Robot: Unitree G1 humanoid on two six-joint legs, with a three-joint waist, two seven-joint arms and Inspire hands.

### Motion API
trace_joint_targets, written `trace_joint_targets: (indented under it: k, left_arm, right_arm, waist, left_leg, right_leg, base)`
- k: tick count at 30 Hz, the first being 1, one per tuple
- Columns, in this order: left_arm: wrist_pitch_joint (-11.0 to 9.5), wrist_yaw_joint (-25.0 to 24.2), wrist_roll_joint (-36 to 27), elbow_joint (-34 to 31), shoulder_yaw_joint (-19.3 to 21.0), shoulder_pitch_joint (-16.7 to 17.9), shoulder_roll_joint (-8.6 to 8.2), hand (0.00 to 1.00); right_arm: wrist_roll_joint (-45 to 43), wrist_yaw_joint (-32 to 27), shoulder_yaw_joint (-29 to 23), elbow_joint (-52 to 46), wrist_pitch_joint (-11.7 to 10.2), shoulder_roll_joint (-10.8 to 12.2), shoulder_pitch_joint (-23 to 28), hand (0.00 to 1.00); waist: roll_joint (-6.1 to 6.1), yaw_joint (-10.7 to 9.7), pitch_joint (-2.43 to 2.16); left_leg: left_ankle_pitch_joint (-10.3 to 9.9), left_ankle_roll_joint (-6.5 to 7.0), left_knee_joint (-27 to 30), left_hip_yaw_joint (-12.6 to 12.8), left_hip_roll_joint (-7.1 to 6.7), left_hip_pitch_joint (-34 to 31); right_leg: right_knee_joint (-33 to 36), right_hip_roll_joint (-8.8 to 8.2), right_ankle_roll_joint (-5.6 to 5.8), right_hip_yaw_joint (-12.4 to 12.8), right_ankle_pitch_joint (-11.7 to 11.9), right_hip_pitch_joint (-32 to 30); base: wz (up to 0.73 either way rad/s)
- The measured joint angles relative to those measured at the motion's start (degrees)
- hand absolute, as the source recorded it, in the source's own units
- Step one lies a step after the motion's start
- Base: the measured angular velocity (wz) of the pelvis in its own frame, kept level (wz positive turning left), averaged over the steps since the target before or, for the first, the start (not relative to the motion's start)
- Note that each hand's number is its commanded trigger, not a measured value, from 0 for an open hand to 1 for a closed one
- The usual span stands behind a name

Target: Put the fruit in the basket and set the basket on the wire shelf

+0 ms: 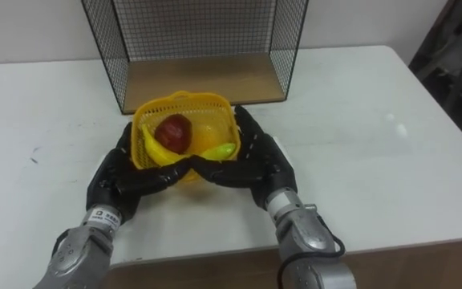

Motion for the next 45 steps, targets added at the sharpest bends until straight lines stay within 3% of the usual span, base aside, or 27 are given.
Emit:
trace_joint_targets:
  k: [5, 10, 19, 29, 37, 40, 43, 45]
  left_arm:
    - [0.2, 0.0, 0.2, -1.7, -0.8, -0.1, -0.65, 0.00]
    - [0.2, 0.0, 0.4, -1.7, -0.8, -2.8, -0.62, 0.00]
    - [0.2, 0.0, 0.8, -3.7, -0.8, -5.1, -0.65, 0.00]
    - [0.2, 0.0, 0.7, -3.7, -0.8, -5.6, -0.65, 0.00]
    - [0.4, 0.0, 1.2, -5.3, 1.0, -5.7, -1.30, 0.00]
    - [0.3, 0.0, 1.2, -5.3, 1.8, -5.7, -1.21, 0.00]
    - [0.2, -0.2, 1.0, -5.2, 2.9, -5.6, -1.16, 0.00]
    - [0.2, -0.2, 1.0, -5.1, 3.1, -5.6, -1.15, 0.00]
  right_arm:
    - [-2.0, -0.7, -0.9, -0.2, -0.3, 0.0, -0.1, 0.00]
    - [-2.0, -1.3, -1.0, -0.3, -2.6, 0.1, -0.9, 0.00]
    - [-2.1, -1.8, -2.7, -4.6, -3.1, 0.0, -1.0, 0.00]
    - [-2.0, -1.8, -3.0, -4.6, -3.1, 0.1, -1.2, 0.00]
    - [-1.6, -1.9, -3.4, -4.8, -3.1, 1.9, -2.7, 0.00]
    - [-2.0, -1.7, -3.1, -4.9, -3.1, 1.8, -2.7, 0.00]
    - [-1.8, -1.1, -3.0, -4.8, -3.1, 2.0, -2.5, 0.00]
    - [-1.8, -1.1, -2.9, -4.8, -3.1, 2.0, -2.2, 0.00]
  waist:
    - [0.08, -0.6, -0.02]
    - [0.08, -1.1, -0.02]
    - [0.07, -1.0, -0.01]
    - [0.06, -0.9, -0.01]
    - [-1.20, -0.6, 0.08]
    - [-1.49, 0.0, 0.16]
    - [-2.08, 1.4, 0.63]
    - [-1.88, 2.4, 0.72]
  left_leg:
    - [0.0, 0.00, 0.0, 0.6, 0.10, -0.1]
    - [0.0, 0.00, 0.0, 1.0, 0.15, -0.1]
    - [0.0, 0.00, -0.3, 1.2, 0.16, 0.2]
    - [0.0, -0.01, -0.2, 1.3, 0.29, 0.0]
    - [0.0, -0.07, 1.8, 1.2, 1.21, -0.5]
    - [-1.4, -1.00, 5.9, 1.2, 2.21, -1.7]
    - [-4.5, -1.86, 20.8, 1.1, 4.82, -7.4]
    - [-4.7, -2.00, 28.2, 1.0, 6.28, -10.2]
  right_leg:
    - [0.1, 0.20, -0.07, 0.7, 0.0, -0.5]
    - [0.1, 0.27, -0.09, 1.2, 0.1, -0.4]
    - [0.0, 0.45, -0.09, 1.4, 0.1, -0.2]
    - [0.2, 0.72, -0.10, 1.6, 0.1, -1.1]
    - [2.0, 0.75, -0.13, 1.4, 0.1, -1.2]
    - [3.7, 1.48, -0.67, 1.2, -0.5, -1.3]
    - [9.5, 2.52, -2.43, 0.8, -4.0, -3.6]
    - [11.9, 3.24, -3.37, 1.3, -5.5, -4.1]
  base:
    - [-0.07]
    - [-0.05]
    - [0.00]
    - [0.00]
    - [-0.01]
    - [-0.06]
    - [-0.16]
    - [-0.16]
